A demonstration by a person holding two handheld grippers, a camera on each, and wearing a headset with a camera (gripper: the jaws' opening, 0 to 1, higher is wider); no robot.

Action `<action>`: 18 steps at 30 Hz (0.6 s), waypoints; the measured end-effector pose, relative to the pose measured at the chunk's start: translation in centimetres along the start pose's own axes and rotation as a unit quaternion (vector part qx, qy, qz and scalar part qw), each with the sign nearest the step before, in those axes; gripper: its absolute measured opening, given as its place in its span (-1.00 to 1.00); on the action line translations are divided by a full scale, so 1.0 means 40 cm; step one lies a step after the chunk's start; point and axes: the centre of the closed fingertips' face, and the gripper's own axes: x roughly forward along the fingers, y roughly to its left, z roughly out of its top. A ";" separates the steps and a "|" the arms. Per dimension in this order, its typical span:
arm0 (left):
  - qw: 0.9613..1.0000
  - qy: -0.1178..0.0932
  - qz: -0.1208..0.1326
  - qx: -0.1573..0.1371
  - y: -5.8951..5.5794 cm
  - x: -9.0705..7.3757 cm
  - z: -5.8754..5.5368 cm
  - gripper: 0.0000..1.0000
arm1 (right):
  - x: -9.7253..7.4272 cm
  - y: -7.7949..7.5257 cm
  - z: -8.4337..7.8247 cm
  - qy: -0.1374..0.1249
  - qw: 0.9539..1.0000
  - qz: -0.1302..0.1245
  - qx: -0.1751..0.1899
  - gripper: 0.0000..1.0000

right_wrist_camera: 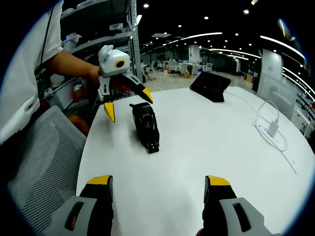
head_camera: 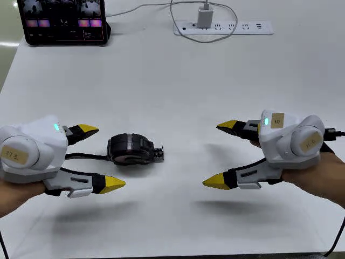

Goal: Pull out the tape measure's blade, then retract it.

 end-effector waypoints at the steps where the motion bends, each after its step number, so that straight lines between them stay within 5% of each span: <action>1: 1.000 0.001 -0.001 0.002 0.001 0.002 0.002 0.44 | 0.003 0.000 0.001 0.000 1.000 0.002 0.000 0.48; 18: 0.997 0.052 -0.015 0.055 0.019 0.048 -0.004 0.28 | 0.051 0.007 0.000 0.023 0.999 0.030 -0.028 0.42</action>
